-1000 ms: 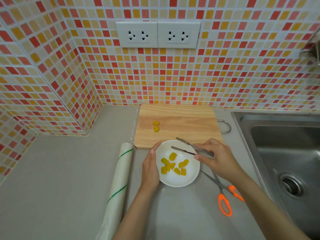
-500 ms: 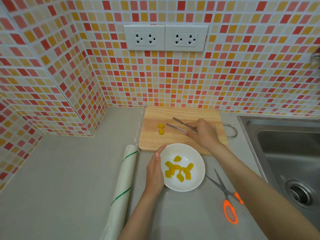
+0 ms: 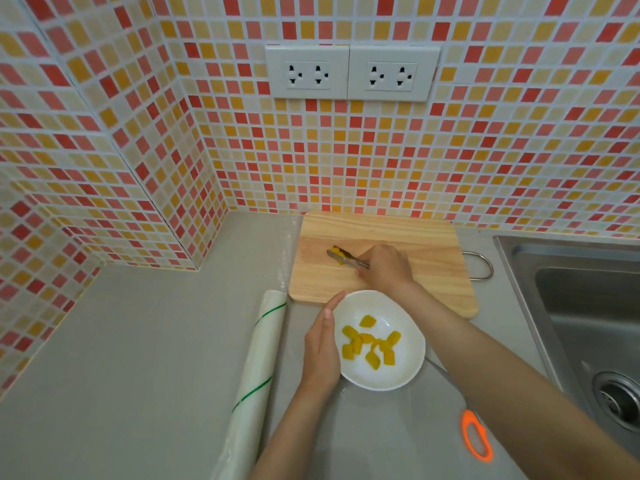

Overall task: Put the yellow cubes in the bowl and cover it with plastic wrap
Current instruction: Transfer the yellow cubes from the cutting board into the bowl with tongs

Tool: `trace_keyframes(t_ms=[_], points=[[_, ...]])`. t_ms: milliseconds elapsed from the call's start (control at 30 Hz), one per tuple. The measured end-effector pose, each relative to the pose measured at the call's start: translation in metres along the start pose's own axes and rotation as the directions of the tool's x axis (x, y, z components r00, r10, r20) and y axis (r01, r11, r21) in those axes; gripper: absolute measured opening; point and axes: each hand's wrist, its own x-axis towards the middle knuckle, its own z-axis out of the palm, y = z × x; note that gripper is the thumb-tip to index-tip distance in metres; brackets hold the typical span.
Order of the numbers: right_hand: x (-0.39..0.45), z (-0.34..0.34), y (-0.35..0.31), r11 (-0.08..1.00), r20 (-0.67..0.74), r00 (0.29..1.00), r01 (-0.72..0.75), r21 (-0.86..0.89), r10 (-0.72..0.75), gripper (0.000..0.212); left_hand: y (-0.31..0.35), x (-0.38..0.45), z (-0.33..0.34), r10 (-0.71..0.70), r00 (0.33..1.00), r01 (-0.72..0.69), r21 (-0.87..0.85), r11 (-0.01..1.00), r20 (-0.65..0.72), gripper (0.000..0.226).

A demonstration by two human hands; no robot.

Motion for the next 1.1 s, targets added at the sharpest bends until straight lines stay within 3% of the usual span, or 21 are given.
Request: trace_keyframes(t_ms=[367, 500, 700, 900, 1100], points=[[-0.036, -0.019, 0.026, 0.949, -0.141, 0.987, 0.121, 0.292, -0.083, 0.021, 0.000, 0.000, 0.001, -0.002, 1.000, 0.002, 0.041, 0.999, -0.002, 0.037], [-0.077, -0.033, 0.045, 0.928, -0.151, 0.979, 0.182, 0.324, -0.139, 0.022, 0.000, -0.001, 0.001, 0.023, 1.000, -0.023, 0.035, 0.999, -0.002, 0.038], [-0.121, -0.036, 0.066, 0.939, -0.006, 0.990, 0.136, 0.315, -0.141, 0.033, -0.001, -0.002, 0.002, 0.023, 1.000, -0.023, 0.029, 0.999, 0.009, 0.038], [-0.127, -0.037, 0.073, 0.944, -0.129, 0.989, 0.109, 0.312, -0.071, 0.036, 0.001, -0.003, 0.002, 0.027, 1.000, -0.027, 0.057, 0.998, 0.006, 0.037], [-0.123, -0.034, 0.078, 0.943, -0.153, 0.987, 0.104, 0.316, -0.057, 0.037, 0.000, -0.002, 0.001, 0.019, 1.000, -0.019, 0.051, 0.999, 0.005, 0.038]])
